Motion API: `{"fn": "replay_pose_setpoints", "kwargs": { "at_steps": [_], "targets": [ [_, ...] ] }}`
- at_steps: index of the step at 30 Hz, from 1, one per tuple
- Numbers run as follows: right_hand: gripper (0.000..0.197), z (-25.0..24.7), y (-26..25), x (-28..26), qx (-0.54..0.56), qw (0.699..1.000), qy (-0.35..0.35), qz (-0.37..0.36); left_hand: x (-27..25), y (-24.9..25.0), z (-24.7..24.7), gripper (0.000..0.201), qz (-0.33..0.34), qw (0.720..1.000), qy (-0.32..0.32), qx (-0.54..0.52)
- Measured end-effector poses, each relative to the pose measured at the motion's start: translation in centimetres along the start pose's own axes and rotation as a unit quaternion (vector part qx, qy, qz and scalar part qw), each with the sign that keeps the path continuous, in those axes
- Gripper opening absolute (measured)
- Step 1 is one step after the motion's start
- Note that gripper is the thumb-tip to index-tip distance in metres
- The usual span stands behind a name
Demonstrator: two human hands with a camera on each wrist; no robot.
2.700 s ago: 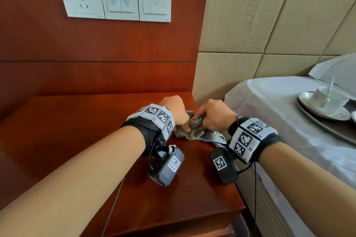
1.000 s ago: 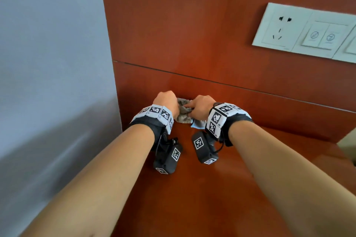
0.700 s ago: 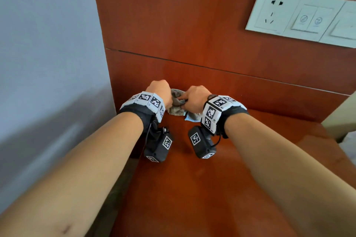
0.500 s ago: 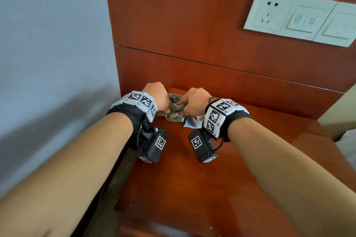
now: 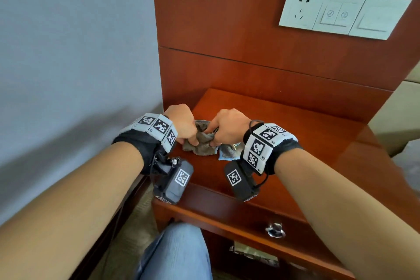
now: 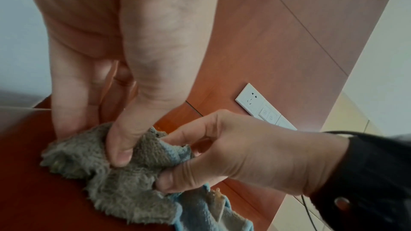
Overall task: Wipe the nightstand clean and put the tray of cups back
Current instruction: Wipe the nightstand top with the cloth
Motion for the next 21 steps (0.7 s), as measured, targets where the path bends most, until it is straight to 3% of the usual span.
{"fn": "replay_pose_setpoints", "kwargs": {
  "at_steps": [14,21],
  "targets": [
    [0.038,0.4,-2.6,-6.5,0.013,0.996,0.004,-0.088,-9.7,-1.0,0.6,0.031,-0.057,0.996,0.051,-0.036],
    [0.029,-0.9,-0.2,-8.5,0.036,0.998,-0.027,-0.041,-10.9,2.6,1.7,0.032,-0.039,0.999,0.02,-0.019]
  ]
}}
Point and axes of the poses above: each hand's wrist, its own x-axis towards the middle knuckle, its own z-axis out of the palm, y = z × x, the point moved 1 cm from there along x, towards the middle knuckle, and after that the axes turned 14 degrees about y, right-handed, at the moved point
